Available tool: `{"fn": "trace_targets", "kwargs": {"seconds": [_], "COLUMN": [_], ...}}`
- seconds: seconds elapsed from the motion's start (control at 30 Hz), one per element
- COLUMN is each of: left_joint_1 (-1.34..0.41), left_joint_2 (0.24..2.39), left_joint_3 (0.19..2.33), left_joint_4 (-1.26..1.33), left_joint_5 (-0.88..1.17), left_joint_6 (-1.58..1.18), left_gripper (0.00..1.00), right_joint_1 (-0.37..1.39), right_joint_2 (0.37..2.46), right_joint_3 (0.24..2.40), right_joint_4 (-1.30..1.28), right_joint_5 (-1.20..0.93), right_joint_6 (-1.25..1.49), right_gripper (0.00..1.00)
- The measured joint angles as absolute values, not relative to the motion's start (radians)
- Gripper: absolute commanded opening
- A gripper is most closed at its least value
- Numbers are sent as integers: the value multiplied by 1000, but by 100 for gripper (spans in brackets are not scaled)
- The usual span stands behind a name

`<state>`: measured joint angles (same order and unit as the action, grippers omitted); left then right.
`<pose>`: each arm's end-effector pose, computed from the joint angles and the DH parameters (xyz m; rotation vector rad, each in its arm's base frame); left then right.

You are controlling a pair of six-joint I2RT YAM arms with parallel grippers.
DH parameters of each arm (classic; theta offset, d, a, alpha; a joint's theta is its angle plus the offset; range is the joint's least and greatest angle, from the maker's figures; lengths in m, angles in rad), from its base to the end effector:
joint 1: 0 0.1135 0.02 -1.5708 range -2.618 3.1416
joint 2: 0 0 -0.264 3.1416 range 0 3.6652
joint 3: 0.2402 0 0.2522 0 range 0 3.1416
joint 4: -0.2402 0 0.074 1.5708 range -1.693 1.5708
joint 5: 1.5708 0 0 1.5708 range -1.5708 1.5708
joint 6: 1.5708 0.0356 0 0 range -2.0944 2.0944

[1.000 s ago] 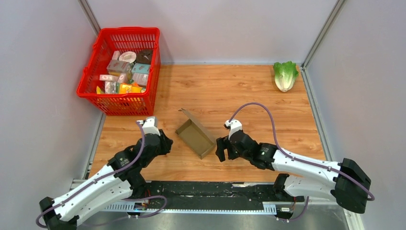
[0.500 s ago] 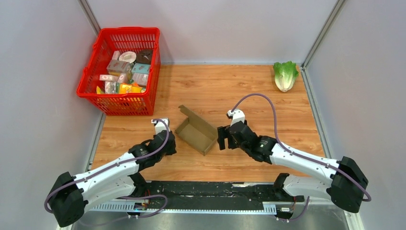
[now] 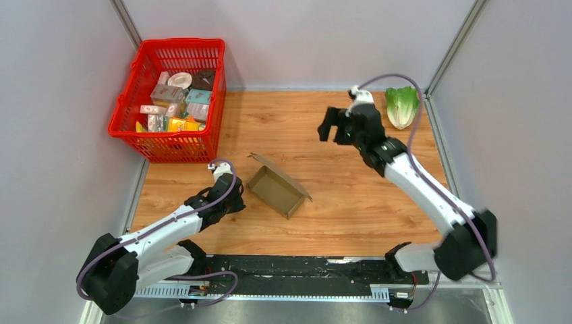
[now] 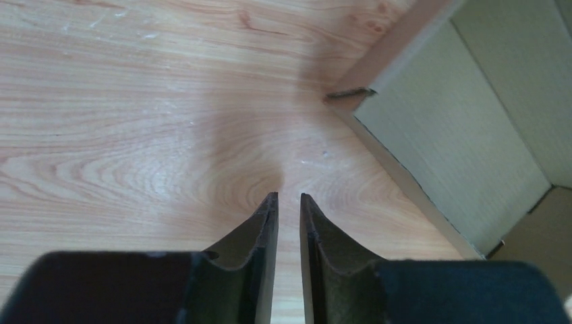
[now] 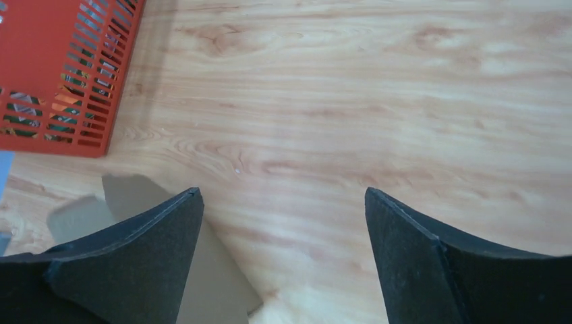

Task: Fold the paper box

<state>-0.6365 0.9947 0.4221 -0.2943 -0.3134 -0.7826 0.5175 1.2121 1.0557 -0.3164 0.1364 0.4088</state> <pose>0.1548 -0.1008 0.1704 -0.3137 2.3808 -0.2862 0.2422 0.1323 0.3320 -0.0260 2.0673 0.4383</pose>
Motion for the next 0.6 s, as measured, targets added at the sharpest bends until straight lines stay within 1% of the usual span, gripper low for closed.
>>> {"fn": "trace_targets", "kwargs": {"seconds": [0.07,0.1,0.13,0.17,0.2,0.3,0.37,0.4,0.43,0.6], "left_joint_1": [-609,-594,-580,-570,-565,-558,-556,-556,-554,-553], "left_joint_2": [1026,1044,1063,1082,1098,1150,1180,1194,1211,1283], "left_joint_3": [432,440,451,462,471,503,519,523,532,569], "left_joint_4": [-297,-294,-295,-291,-288,-272,-257,-247,-241,-233], "left_joint_5": [-300,-292,-284,-278,-273,-263,-259,-257,-254,-253], "left_joint_6": [-788,-788,-788,-789,-790,-792,-798,-799,-802,-804], "left_gripper": [15,12,10,9,8,6,4,3,3,1], "right_joint_1": [495,494,496,498,502,507,517,522,530,608], "right_joint_2": [1379,1470,1552,1626,1696,1892,1989,2022,2050,2097], "right_joint_3": [1189,1252,1306,1349,1383,1501,1556,1569,1578,1581], "right_joint_4": [-320,-317,-314,-316,-321,-369,-392,-402,-415,-447], "right_joint_5": [88,59,30,2,-23,-129,-199,-222,-244,-300], "right_joint_6": [378,358,337,316,297,244,207,189,167,88], "right_gripper": [81,69,62,57,48,34,28,22,20,17]}}
